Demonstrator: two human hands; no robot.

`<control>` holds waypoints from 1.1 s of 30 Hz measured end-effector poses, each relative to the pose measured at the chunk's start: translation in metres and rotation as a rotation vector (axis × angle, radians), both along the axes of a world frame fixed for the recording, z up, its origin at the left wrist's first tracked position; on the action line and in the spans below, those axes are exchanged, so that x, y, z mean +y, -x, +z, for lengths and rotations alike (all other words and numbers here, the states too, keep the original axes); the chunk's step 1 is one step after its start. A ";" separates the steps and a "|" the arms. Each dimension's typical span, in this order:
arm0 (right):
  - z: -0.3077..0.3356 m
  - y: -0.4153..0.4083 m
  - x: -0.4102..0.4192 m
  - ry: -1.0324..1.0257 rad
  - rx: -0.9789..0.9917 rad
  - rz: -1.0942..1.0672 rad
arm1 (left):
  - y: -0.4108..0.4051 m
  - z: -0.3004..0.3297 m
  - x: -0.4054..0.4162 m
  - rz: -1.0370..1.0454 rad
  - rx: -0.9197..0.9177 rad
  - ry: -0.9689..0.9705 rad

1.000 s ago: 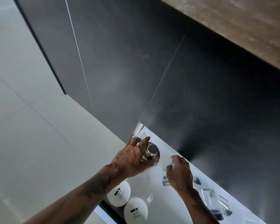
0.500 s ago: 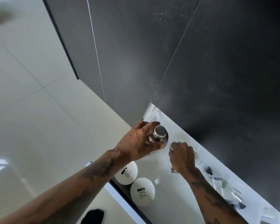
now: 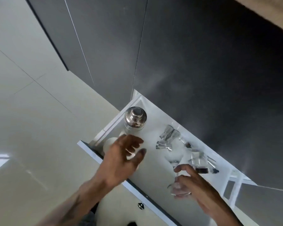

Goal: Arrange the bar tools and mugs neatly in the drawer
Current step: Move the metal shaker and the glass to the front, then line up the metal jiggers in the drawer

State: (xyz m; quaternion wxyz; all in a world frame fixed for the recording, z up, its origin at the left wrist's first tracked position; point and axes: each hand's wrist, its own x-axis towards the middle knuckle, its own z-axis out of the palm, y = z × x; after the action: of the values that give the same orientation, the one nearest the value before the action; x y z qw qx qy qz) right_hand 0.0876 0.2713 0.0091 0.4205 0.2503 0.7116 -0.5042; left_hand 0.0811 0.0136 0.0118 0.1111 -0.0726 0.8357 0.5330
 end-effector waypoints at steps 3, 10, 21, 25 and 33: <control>-0.004 -0.030 -0.005 0.241 -0.197 -0.248 | -0.053 -0.008 0.047 -0.307 -0.232 -0.020; -0.061 -0.046 -0.019 0.472 -0.331 -0.465 | -0.062 -0.052 0.081 -0.241 -0.277 0.149; -0.105 -0.020 -0.028 0.382 -0.390 -0.383 | -0.038 -0.079 0.062 -0.146 -0.361 0.200; -0.117 0.014 0.000 -0.387 0.054 0.131 | -0.034 -0.081 0.063 -0.139 -0.370 0.205; -0.189 0.079 -0.025 -0.844 0.867 0.816 | -0.020 -0.067 0.044 -0.112 -0.063 0.282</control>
State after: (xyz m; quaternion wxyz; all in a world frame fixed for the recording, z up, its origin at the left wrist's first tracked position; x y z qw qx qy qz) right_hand 0.0089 0.2467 -0.1794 0.1229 -0.1162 0.9846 -0.0441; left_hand 0.1014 0.0572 -0.0551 0.1554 -0.0573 0.9010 0.4009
